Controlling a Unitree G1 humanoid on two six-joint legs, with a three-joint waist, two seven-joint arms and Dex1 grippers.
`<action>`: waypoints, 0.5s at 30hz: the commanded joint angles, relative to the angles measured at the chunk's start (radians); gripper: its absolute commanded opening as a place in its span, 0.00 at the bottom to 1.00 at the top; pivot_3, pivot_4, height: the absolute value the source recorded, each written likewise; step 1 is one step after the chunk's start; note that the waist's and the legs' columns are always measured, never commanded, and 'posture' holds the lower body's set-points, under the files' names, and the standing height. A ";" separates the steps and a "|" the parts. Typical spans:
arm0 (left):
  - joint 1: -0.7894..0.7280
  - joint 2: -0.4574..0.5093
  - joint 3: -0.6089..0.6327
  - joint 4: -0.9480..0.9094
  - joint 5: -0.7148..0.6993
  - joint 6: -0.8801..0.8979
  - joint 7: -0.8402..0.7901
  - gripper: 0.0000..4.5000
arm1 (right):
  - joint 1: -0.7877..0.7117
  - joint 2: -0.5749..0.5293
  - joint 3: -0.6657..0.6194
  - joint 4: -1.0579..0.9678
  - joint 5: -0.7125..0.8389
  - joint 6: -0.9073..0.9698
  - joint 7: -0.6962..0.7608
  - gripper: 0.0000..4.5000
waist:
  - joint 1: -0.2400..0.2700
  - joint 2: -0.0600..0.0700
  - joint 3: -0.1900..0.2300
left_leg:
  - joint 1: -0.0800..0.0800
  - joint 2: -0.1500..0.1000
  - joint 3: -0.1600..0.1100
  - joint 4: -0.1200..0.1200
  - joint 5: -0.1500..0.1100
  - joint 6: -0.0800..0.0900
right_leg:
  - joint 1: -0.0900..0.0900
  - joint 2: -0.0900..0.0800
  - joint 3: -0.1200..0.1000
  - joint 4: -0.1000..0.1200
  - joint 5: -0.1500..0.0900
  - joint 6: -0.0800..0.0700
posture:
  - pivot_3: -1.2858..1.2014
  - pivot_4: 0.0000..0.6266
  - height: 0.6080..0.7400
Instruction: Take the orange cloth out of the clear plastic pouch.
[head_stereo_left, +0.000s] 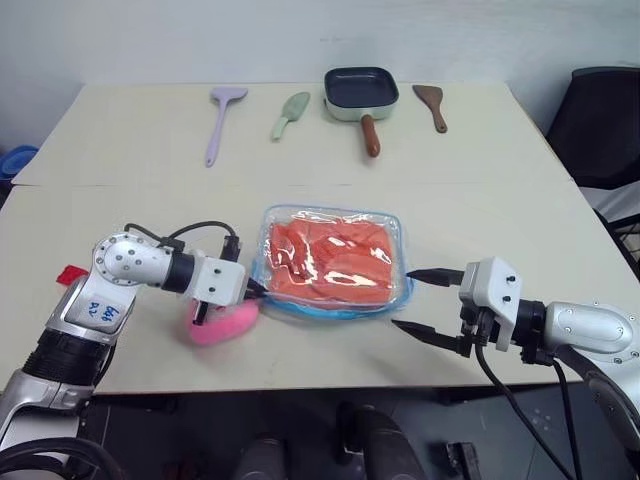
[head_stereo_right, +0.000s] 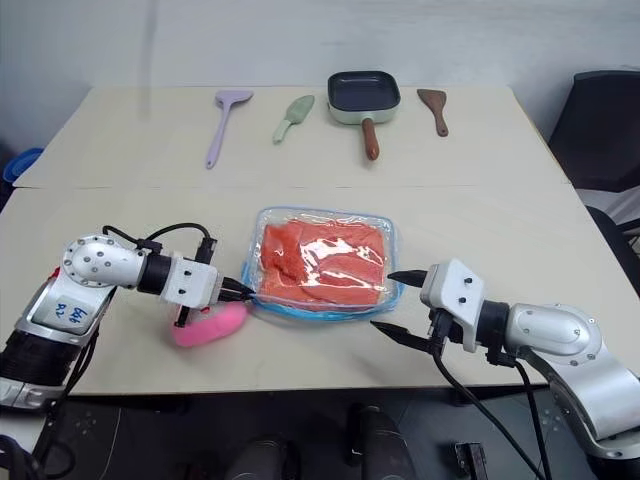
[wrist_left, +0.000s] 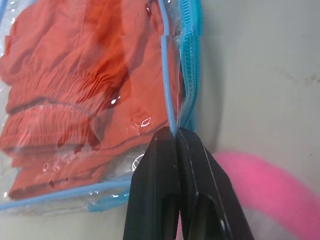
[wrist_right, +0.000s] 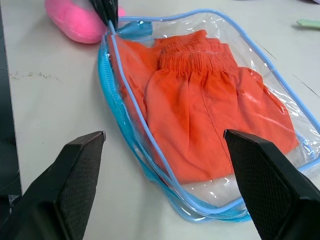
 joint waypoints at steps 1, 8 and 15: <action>-0.011 -0.004 0.027 -0.063 -0.078 0.132 -0.009 0.01 | -0.007 -0.004 -0.019 -0.023 0.007 -0.010 0.005 0.88 | 0.000 0.000 0.000 | 0.000 0.000 0.000 0.000 0.000 0.000 | 0.000 0.000 0.000 0.000 0.000 0.000 | 0.52 0.24 1.00; -0.030 -0.041 0.052 -0.097 -0.221 0.443 0.006 0.01 | -0.012 -0.015 -0.027 -0.044 0.026 0.006 0.014 0.88 | 0.000 0.000 0.000 | 0.000 0.000 0.000 0.000 0.000 0.000 | 0.000 0.000 0.000 0.000 0.000 0.000 | 0.52 0.24 1.00; -0.086 -0.162 0.102 -0.128 -0.391 0.766 0.129 0.01 | 0.028 -0.032 -0.022 -0.112 0.077 0.051 0.037 0.88 | 0.002 0.000 0.000 | 0.000 0.000 -0.004 0.002 0.000 0.000 | 0.001 0.000 -0.001 0.002 0.001 0.001 | 0.52 0.24 1.00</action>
